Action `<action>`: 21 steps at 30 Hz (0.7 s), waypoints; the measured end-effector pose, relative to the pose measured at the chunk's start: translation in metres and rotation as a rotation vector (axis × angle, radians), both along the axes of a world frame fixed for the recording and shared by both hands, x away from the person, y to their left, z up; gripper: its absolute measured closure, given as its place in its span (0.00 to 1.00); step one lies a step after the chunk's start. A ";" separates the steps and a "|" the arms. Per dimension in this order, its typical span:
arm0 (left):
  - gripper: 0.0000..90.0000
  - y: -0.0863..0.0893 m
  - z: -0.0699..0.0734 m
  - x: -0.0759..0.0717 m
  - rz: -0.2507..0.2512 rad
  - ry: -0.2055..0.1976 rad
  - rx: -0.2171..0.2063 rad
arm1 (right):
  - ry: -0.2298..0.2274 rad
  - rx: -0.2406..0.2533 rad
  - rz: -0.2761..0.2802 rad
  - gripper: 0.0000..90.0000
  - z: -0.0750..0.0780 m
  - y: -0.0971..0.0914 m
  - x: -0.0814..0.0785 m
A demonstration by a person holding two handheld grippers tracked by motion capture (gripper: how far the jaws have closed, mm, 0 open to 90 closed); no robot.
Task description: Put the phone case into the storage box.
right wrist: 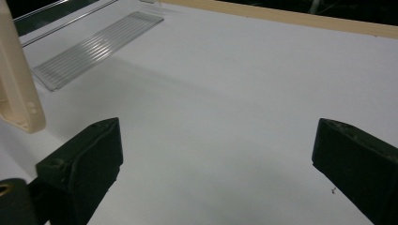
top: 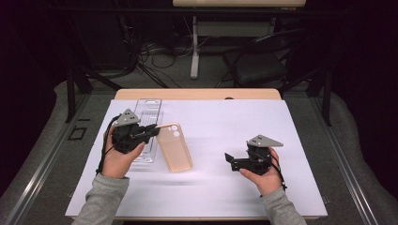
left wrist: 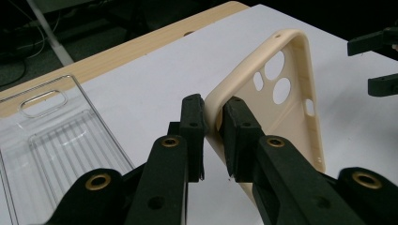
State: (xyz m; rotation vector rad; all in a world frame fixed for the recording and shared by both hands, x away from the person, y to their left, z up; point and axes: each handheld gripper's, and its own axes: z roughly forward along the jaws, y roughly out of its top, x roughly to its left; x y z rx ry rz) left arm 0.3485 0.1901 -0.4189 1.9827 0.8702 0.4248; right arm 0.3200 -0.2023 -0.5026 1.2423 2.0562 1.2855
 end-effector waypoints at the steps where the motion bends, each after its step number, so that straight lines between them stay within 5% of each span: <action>1: 0.88 0.000 0.000 0.000 0.000 0.000 -0.002 | 0.001 0.002 -0.009 0.00 -0.001 -0.003 -0.001; 21: 0.88 -0.010 0.007 0.008 -0.016 -0.027 0.050 | -0.016 0.009 -0.049 0.00 -0.006 -0.028 -0.009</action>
